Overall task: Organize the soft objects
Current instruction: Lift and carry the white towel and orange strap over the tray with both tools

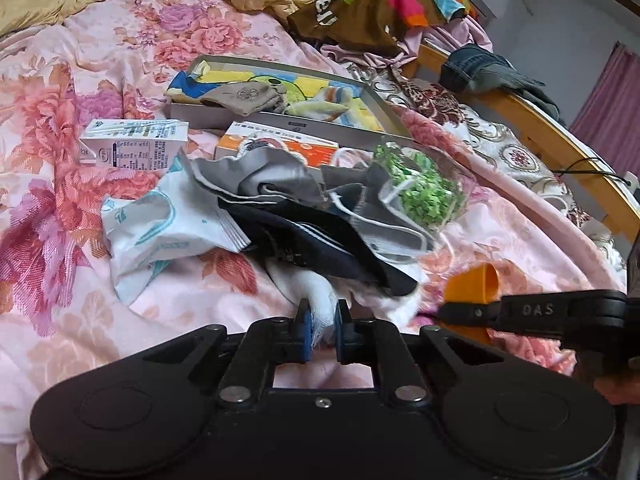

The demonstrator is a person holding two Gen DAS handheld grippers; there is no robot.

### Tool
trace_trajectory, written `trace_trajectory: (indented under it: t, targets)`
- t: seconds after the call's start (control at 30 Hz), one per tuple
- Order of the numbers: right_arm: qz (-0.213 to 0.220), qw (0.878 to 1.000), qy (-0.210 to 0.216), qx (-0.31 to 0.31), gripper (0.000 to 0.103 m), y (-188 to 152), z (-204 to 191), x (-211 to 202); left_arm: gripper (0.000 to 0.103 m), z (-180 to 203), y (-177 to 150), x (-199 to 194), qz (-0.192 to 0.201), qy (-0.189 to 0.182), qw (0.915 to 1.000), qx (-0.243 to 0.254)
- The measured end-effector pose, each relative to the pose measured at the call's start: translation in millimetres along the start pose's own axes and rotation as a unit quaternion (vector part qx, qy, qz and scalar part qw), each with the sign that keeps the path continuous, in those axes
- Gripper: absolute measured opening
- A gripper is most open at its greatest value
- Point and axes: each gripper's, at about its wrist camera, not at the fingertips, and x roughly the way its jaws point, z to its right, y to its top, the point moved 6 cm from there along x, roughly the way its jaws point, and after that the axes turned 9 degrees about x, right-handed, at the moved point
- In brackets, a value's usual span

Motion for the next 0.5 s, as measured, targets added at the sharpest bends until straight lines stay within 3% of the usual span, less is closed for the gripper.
trace_trajectory:
  t: [0.23,0.5]
  targets:
    - [0.048,0.997,0.065,-0.016,0.006,6,-15,-22,0.01,21,9,-21,0.003,-0.004,0.9998,0.02]
    - [0.116,0.984,0.122,-0.055,0.006,10,-36,-53,0.01,42,30,-51,0.032,-0.01,0.999,0.03]
